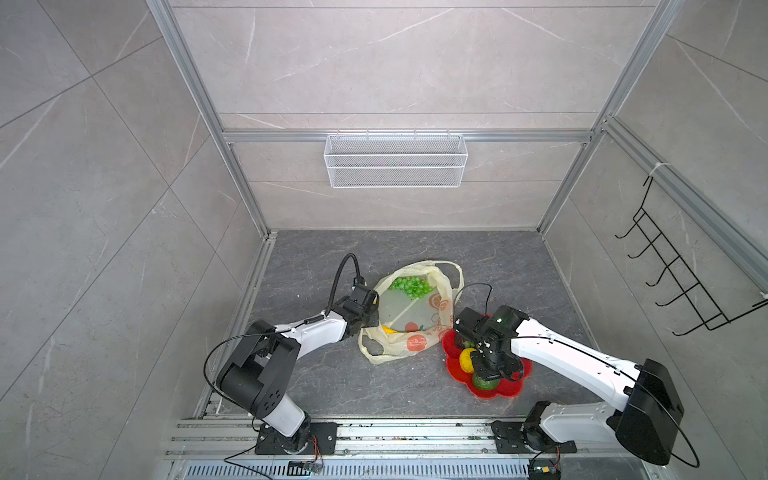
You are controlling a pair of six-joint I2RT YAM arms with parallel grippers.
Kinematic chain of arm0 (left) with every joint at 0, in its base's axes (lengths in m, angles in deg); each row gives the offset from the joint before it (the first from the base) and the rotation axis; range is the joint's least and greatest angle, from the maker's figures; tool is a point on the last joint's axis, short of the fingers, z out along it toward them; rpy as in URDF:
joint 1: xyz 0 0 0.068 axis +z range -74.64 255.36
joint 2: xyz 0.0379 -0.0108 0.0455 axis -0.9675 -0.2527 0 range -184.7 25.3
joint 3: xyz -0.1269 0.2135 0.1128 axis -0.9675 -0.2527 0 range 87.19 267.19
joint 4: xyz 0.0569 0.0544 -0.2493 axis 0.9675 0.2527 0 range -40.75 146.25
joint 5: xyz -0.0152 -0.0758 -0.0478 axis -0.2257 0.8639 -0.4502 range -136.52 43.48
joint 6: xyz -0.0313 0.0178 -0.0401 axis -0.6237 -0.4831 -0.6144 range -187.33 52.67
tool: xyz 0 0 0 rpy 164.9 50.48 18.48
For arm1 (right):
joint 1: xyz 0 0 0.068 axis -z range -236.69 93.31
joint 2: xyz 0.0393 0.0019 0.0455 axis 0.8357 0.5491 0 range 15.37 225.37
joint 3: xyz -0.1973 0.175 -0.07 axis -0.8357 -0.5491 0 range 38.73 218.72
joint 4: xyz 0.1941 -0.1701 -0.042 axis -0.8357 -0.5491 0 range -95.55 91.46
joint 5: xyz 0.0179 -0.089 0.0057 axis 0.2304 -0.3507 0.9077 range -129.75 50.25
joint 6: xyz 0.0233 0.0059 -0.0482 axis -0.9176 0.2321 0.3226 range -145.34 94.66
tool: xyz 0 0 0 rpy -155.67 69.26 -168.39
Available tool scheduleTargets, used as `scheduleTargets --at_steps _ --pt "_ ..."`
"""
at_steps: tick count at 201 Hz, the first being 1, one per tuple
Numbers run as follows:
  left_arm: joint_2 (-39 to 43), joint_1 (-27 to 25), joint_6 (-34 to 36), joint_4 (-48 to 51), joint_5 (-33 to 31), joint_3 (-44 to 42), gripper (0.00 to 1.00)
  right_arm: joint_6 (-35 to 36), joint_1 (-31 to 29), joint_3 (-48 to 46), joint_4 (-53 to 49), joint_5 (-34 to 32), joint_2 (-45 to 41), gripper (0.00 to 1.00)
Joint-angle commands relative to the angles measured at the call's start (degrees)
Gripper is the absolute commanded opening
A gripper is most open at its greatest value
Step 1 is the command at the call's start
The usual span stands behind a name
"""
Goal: Take the fake fruits out of the plastic bag
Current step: 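Lower the red pear onto the red plate and open the right gripper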
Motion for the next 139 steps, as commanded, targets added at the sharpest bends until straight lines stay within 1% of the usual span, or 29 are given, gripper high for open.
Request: scheduleTargets --at_steps 1,63,83,103,123,139 --pt "1.8 0.3 0.8 1.6 -0.1 0.0 0.20 -1.2 0.2 0.9 0.1 -1.7 -0.1 0.26" --pt "1.9 0.3 0.8 1.6 -0.1 0.0 0.20 -1.5 0.2 2.0 0.1 -2.7 0.0 0.27" --pt "1.8 0.3 0.8 1.6 0.0 0.0 0.20 -1.2 -0.3 4.4 -1.3 -2.6 -1.1 0.34" --pt "2.2 0.3 0.6 1.4 -0.1 -0.3 0.20 -1.8 -1.4 8.4 -3.8 -5.2 -1.9 0.44" --pt "3.8 0.3 -0.6 0.5 -1.2 -1.7 0.20 -2.0 -2.3 12.6 -4.6 -8.0 -2.0 0.47" --pt "5.8 0.4 -1.4 -1.7 -2.4 -3.8 0.20 -1.5 -3.2 15.5 -1.8 -8.6 -1.3 0.48"
